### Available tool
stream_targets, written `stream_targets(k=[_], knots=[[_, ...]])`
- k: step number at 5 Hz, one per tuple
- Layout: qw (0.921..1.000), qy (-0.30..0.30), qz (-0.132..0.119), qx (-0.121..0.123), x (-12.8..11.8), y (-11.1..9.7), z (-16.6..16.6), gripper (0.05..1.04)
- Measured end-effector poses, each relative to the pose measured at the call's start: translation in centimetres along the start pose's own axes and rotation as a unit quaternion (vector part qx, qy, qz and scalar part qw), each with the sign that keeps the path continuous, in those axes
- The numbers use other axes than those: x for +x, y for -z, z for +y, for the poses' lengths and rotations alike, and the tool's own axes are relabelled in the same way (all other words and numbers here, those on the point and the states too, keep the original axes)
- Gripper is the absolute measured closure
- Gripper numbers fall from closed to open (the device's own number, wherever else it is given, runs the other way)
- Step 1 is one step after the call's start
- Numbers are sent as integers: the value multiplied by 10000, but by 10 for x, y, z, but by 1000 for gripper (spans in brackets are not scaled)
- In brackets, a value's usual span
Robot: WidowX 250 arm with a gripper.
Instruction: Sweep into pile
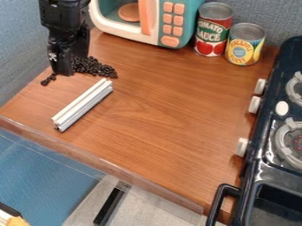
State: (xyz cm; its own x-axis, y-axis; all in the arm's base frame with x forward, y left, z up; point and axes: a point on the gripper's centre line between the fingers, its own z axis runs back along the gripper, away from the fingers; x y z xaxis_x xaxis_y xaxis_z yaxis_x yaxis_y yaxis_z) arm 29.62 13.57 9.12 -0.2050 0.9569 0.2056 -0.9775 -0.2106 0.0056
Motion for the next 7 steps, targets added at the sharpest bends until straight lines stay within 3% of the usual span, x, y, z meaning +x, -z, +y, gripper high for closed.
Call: stream_targets(k=[1, 2, 4, 5, 6, 7], knots=[[9998, -18, 69, 171, -4, 11, 2, 83], [9970, -595, 444, 242, -5, 14, 4, 83], [9767, -1924, 918, 265, -8, 20, 12, 83], [9620, -2555, 916, 295, -10, 27, 17, 83], [9526, -2960, 656, 258, -16, 30, 20, 83], [9344, -3499, 601, 290, -23, 24, 16, 83]])
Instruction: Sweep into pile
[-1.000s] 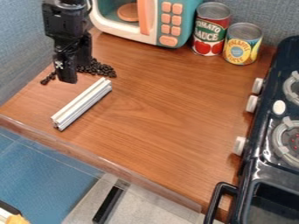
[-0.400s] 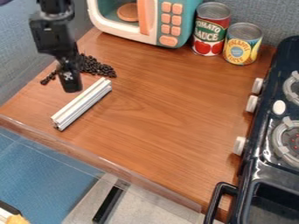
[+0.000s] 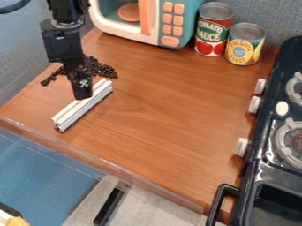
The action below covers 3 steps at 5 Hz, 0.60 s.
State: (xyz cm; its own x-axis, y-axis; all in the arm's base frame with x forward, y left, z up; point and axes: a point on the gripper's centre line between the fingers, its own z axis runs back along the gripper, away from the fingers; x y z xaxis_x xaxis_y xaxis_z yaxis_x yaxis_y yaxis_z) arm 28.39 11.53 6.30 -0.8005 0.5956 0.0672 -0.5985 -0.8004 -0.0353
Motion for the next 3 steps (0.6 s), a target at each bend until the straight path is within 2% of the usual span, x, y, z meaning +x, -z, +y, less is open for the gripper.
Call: stream_targets(k=[1, 2, 3], knots=[[9983, -541, 116, 171, -7, -5, 0, 83], [9940, -1070, 61, 228, -9, -7, -4, 83], [9917, -1258, -136, 238, -8, 2, -6, 83]])
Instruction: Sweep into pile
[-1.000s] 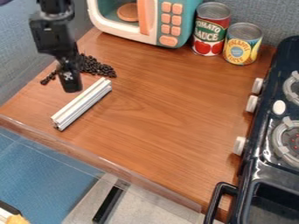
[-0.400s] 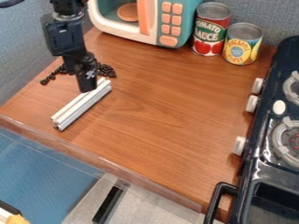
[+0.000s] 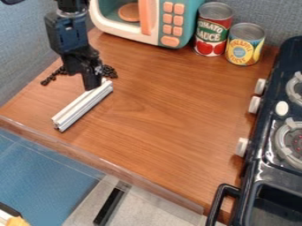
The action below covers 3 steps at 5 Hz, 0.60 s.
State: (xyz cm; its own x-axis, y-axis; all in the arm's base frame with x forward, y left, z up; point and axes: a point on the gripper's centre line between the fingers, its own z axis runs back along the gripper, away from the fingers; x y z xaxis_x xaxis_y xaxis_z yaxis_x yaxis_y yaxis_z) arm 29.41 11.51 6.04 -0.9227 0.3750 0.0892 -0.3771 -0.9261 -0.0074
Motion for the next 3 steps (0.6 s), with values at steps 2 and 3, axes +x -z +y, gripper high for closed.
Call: stream_targets(k=[2, 3], knots=[[9997, 115, -50, -200, 10, 25, 4, 83], [9995, 142, -15, -278, 9, 29, 7, 83]])
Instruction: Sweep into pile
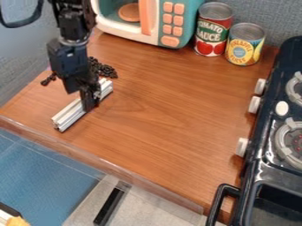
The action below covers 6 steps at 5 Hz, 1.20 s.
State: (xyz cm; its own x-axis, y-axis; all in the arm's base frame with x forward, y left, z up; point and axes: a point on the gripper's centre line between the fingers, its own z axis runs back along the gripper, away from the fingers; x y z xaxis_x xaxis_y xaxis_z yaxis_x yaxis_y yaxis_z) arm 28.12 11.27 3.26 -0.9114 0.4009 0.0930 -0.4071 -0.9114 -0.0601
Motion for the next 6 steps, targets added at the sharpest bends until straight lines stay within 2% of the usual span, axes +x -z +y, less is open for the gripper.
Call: stream_targets(k=[2, 3, 5, 6], knots=[[9996, -81, 193, -194, -8, 4, 0, 83], [9995, -133, 189, -205, -10, 11, -1, 132], [9994, -129, 77, -311, -8, 15, -2, 677], [9998, -28, 34, -195, -7, 15, 2, 702]])
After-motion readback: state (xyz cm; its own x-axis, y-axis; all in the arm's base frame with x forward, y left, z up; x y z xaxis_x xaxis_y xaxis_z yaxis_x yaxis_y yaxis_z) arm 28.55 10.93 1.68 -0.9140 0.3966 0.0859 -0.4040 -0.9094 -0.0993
